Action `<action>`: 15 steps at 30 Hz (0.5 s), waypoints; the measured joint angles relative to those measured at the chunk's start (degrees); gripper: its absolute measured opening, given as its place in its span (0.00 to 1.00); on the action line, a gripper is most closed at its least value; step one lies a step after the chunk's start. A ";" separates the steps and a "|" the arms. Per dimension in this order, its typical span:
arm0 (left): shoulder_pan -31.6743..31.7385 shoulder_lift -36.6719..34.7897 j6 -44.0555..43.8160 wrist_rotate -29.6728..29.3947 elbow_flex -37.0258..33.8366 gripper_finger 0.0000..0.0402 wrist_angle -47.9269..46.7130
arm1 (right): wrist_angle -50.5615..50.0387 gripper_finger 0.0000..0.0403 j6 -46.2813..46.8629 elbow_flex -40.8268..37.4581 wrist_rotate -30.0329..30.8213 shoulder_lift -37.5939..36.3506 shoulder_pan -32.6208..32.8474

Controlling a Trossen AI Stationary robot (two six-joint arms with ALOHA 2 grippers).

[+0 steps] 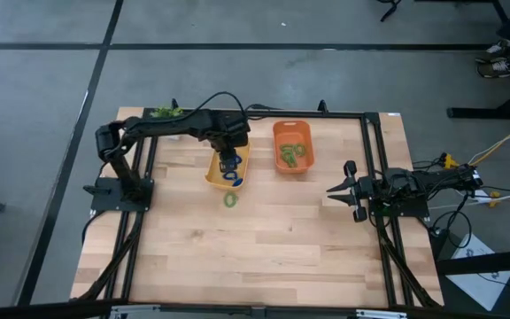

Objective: Sort items
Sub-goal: Put the green keychain into the orange bin

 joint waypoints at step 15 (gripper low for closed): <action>-13.07 -6.58 -3.09 0.03 -0.04 0.15 -0.19 | 0.00 0.19 0.00 0.00 0.00 0.02 0.02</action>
